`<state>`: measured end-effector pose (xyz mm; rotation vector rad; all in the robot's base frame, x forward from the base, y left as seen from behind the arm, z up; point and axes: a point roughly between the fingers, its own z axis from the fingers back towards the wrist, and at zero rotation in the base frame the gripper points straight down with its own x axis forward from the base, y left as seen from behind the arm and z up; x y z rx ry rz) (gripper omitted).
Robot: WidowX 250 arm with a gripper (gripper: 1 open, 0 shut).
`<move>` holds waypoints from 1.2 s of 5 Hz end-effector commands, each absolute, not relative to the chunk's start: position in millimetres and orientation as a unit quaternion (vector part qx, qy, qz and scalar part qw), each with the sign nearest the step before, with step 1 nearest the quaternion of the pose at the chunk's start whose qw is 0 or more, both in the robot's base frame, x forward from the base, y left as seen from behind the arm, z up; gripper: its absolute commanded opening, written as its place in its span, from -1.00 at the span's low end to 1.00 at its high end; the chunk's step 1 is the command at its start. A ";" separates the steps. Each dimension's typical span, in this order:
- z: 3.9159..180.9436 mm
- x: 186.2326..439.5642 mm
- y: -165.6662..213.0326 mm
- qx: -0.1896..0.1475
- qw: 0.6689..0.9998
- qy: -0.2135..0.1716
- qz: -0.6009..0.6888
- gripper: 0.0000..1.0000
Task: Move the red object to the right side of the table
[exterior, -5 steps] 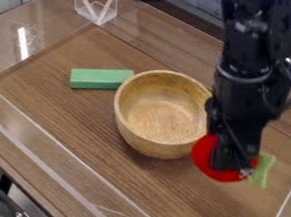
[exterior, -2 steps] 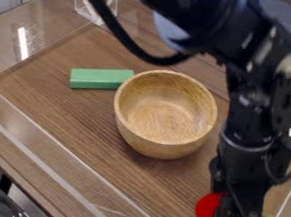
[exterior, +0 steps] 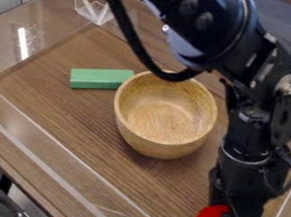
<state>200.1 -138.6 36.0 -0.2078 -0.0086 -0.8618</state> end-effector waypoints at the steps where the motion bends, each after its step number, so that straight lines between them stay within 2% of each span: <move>1: 40.6 205.5 -137.5 -0.103 0.907 -0.009 -0.409 1.00; 6: 43.5 207.4 -128.8 -0.086 0.917 0.023 -0.389 1.00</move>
